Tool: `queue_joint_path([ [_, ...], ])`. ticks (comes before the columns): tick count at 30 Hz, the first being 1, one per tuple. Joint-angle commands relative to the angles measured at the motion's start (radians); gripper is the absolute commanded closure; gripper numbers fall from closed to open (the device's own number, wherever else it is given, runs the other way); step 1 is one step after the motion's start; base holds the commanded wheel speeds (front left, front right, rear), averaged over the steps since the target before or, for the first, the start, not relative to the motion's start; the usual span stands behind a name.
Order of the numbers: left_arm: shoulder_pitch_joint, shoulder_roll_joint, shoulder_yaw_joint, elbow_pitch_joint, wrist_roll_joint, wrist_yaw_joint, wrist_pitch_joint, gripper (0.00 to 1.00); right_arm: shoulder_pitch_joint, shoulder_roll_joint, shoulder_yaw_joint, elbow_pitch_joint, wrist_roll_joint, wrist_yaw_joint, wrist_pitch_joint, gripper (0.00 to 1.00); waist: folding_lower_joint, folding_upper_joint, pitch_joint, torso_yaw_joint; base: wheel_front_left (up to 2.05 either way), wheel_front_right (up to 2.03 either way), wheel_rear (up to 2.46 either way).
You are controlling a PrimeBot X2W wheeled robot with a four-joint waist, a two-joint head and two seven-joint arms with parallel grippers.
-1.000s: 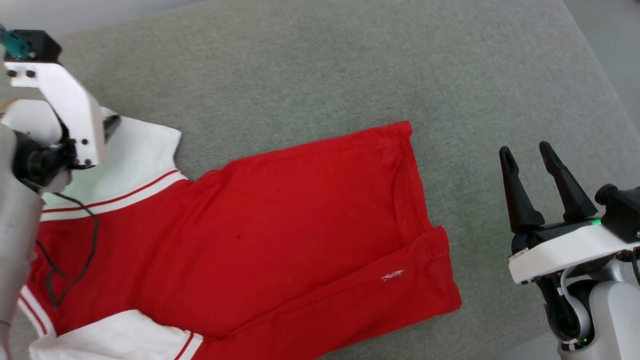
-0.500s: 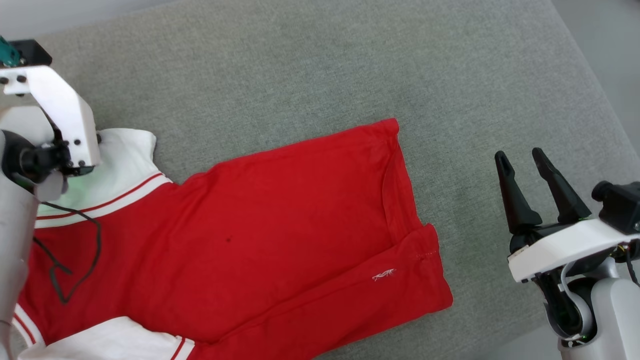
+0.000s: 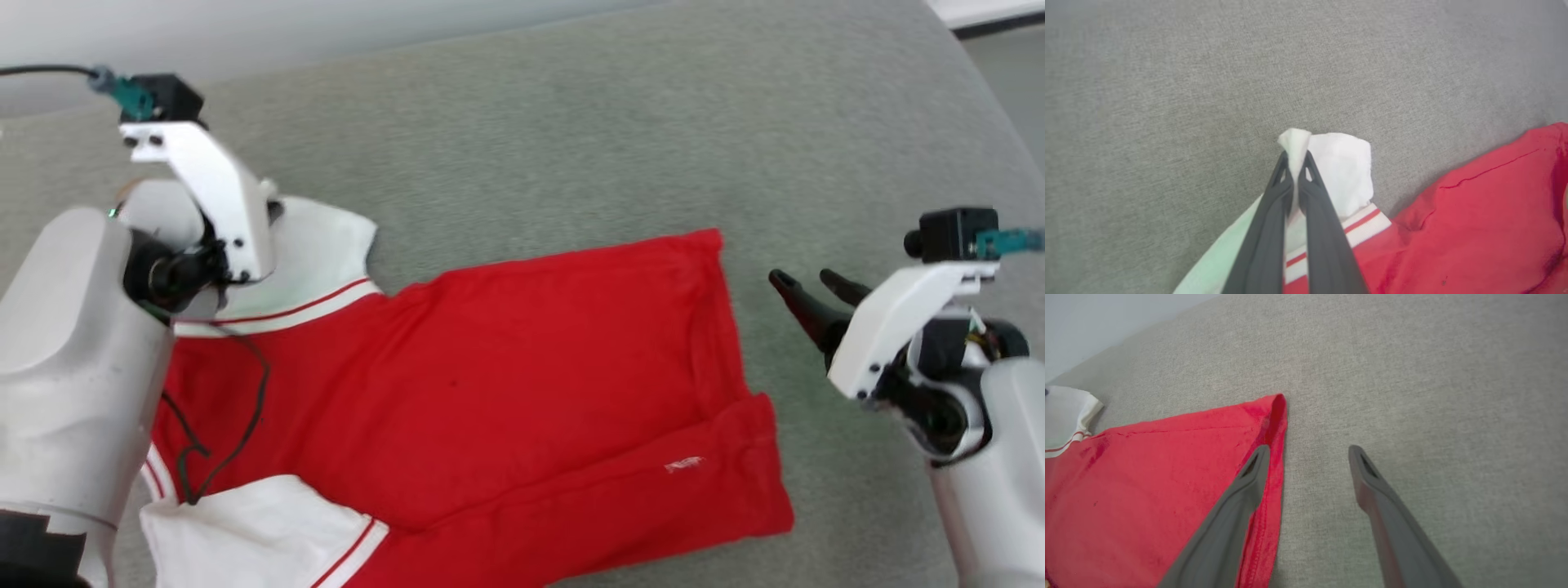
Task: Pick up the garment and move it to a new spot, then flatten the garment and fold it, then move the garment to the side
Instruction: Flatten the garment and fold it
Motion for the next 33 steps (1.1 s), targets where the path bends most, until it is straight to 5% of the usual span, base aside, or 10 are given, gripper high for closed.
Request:
queue_joint_path([
  [1, -0.019, -0.008, -0.006, -0.015, 0.008, -0.009, -0.016, 1.00, -0.049, -0.011, 0.006, 0.026, 0.006, 0.000, 0.035, 0.00, -0.0001, 0.0000, -0.003, 0.056, 0.00, 0.00, 0.00],
  [18, -0.042, -0.039, -0.038, -0.161, -0.005, -0.034, -0.096, 1.00, -0.348, -0.016, 0.042, 0.470, -0.056, 0.000, 0.251, 0.00, -0.0001, 0.0000, 0.092, 0.199, 0.00, 0.00, 0.00],
  [19, -0.039, -0.037, -0.039, -0.163, -0.007, -0.035, -0.098, 1.00, -0.350, -0.010, 0.049, 0.483, -0.051, 0.000, 0.259, 0.44, -0.0001, 0.0000, 0.094, 0.201, 0.00, 0.00, 0.00],
  [20, -0.035, -0.034, -0.040, -0.166, -0.007, -0.035, -0.100, 1.00, -0.351, -0.009, 0.058, 0.494, -0.047, 0.000, 0.270, 0.78, -0.0001, 0.0000, 0.095, 0.203, 0.00, 0.00, 0.00],
  [21, -0.028, -0.031, -0.042, -0.169, -0.006, -0.035, -0.104, 1.00, -0.349, -0.006, 0.066, 0.502, -0.037, 0.000, 0.276, 1.00, -0.0001, 0.0000, 0.094, 0.204, 0.00, 0.00, 0.00],
  [33, 0.091, -0.012, -0.028, -0.175, -0.029, -0.039, -0.217, 1.00, -0.315, -0.095, 0.132, 0.394, -0.012, 0.000, 0.144, 1.00, -0.0001, 0.0000, -0.032, 0.228, 0.00, 0.00, 0.00],
])
